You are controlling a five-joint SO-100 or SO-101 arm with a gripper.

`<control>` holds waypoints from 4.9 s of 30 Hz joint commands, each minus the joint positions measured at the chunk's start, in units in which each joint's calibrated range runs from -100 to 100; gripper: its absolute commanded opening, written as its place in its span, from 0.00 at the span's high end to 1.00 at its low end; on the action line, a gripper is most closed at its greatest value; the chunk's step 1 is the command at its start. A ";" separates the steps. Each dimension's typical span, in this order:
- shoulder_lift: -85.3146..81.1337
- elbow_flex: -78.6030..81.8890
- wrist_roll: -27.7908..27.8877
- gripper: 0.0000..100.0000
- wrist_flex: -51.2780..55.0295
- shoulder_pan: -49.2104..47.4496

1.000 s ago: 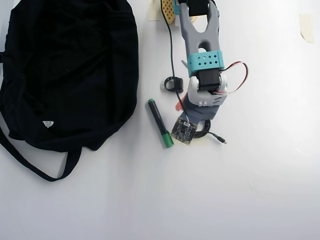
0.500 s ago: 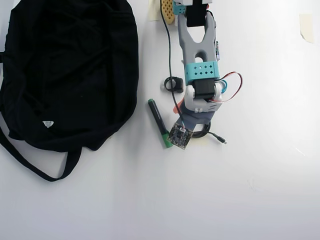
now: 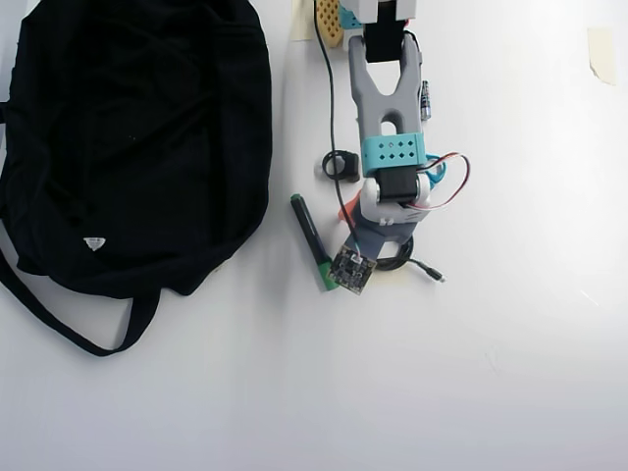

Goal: Put the cable into the black bag

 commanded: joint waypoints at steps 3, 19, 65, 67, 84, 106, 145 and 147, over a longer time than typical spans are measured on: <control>-0.14 -2.20 0.26 0.73 -1.01 0.50; -0.14 -2.20 1.10 0.74 -1.01 0.42; -1.64 -26.73 2.57 0.98 18.89 -1.82; -2.72 -28.80 2.78 0.98 18.98 -2.12; -33.26 2.83 8.18 0.98 19.15 -1.30; -55.75 29.42 14.68 0.98 18.89 23.46; -19.40 -4.81 12.95 0.73 14.50 55.62; -26.87 -4.09 12.37 0.74 14.50 47.47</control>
